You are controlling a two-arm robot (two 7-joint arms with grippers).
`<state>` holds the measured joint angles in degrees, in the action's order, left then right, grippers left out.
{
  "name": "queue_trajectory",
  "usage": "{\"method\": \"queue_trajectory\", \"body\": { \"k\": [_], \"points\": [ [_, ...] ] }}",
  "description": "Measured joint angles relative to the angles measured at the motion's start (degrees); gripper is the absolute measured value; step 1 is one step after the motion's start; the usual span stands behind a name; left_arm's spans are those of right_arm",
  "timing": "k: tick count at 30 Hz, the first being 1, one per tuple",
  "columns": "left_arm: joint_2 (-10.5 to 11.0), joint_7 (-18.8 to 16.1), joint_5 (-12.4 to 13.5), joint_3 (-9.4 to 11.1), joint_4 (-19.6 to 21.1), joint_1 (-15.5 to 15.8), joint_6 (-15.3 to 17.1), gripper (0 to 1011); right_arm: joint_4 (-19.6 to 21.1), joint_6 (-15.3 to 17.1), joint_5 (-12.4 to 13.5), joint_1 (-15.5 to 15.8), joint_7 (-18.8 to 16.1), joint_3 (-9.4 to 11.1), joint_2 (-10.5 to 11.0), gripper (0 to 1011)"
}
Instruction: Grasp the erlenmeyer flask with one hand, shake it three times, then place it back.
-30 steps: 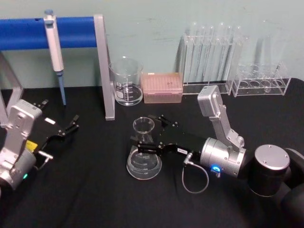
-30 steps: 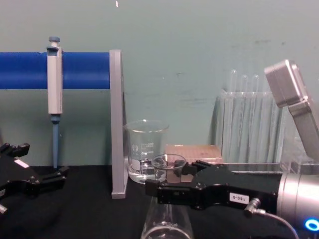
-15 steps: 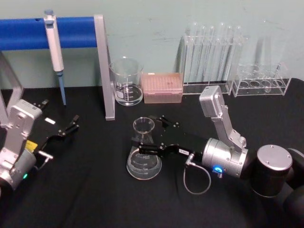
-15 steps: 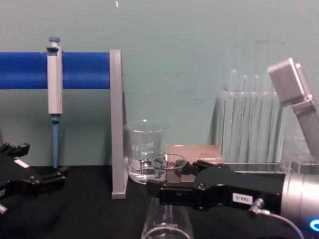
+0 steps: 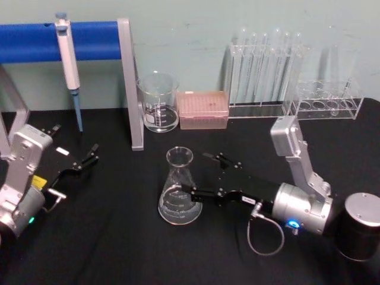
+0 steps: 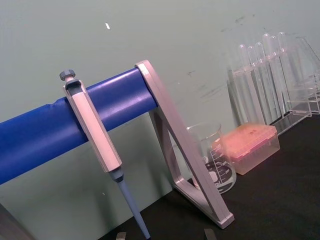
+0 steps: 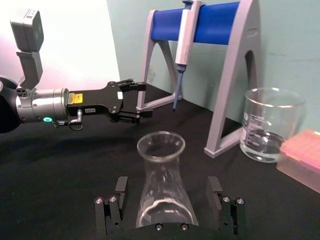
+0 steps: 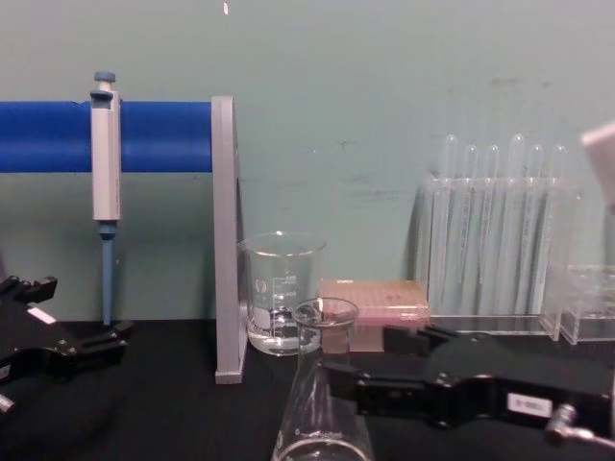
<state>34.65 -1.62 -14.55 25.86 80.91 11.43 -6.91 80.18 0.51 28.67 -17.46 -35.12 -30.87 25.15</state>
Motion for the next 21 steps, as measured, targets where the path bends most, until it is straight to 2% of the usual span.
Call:
{"method": "queue_trajectory", "body": {
  "k": [7, 12, 17, 21],
  "points": [
    [0.00, 0.00, 0.00, 0.00, 0.00, 0.00, 0.00, 1001, 2.74, 1.02, 1.25, 2.69, 1.72, 1.85, 2.32, 1000],
    [0.00, 0.00, 0.00, 0.00, 0.00, 0.00, 0.00, 1001, 4.21, 1.00, 1.67, 4.53, 5.10, 4.44, 3.38, 1000],
    [0.00, 0.00, 0.00, 0.00, 0.00, 0.00, 0.00, 1001, 4.69, 0.56, 0.50, 5.72, 9.86, 7.13, 3.36, 1000],
    [0.00, 0.00, 0.00, 0.01, 0.00, 0.00, 0.00, 1001, 3.93, 0.00, -0.76, 5.86, 12.98, 8.95, 2.48, 1000]
  ]
}}
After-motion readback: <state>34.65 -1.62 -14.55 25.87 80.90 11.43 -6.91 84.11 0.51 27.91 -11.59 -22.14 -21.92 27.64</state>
